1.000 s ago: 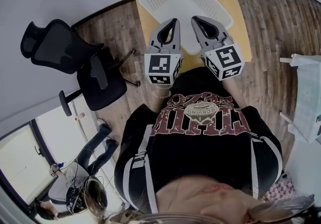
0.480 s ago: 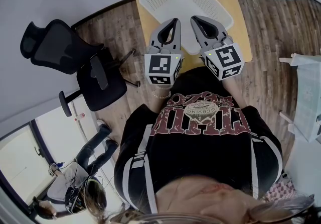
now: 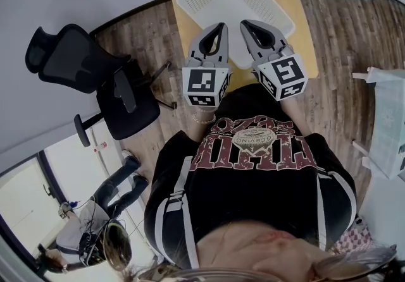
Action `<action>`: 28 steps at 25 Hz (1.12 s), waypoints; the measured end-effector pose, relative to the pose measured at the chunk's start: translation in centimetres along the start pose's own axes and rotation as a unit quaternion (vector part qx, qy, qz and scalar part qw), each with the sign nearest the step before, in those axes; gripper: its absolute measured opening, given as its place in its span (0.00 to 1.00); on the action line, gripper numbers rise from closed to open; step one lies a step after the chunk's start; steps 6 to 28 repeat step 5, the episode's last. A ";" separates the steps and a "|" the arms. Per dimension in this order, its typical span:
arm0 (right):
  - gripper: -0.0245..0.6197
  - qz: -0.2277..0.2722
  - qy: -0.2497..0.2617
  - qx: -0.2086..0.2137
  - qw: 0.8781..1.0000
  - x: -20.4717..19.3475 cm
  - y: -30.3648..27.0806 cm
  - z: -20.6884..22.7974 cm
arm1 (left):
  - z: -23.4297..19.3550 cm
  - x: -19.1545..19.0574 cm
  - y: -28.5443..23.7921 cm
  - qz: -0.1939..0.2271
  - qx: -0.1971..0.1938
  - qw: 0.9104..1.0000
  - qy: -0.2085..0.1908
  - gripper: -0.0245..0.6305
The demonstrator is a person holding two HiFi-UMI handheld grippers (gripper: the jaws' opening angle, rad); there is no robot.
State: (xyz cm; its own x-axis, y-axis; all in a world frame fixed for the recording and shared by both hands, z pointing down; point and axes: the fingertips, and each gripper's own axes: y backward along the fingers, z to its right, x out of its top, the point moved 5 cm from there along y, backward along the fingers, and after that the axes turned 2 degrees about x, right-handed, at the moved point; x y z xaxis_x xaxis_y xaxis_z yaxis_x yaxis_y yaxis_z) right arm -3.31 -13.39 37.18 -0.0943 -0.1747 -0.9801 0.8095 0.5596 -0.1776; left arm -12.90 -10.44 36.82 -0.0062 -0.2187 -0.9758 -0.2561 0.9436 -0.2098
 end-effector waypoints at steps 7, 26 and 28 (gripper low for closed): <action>0.06 0.000 -0.001 -0.002 1.000 -0.2 0.1 0.3 | 0.1 -0.1 -0.2 0.002 0.001 1.000 0.001 0.11; 0.06 0.000 -0.001 -0.002 1.000 -0.2 0.1 0.3 | 0.1 -0.1 -0.2 0.002 0.001 1.000 0.001 0.11; 0.06 0.000 -0.001 -0.002 1.000 -0.2 0.1 0.3 | 0.1 -0.1 -0.2 0.002 0.001 1.000 0.001 0.11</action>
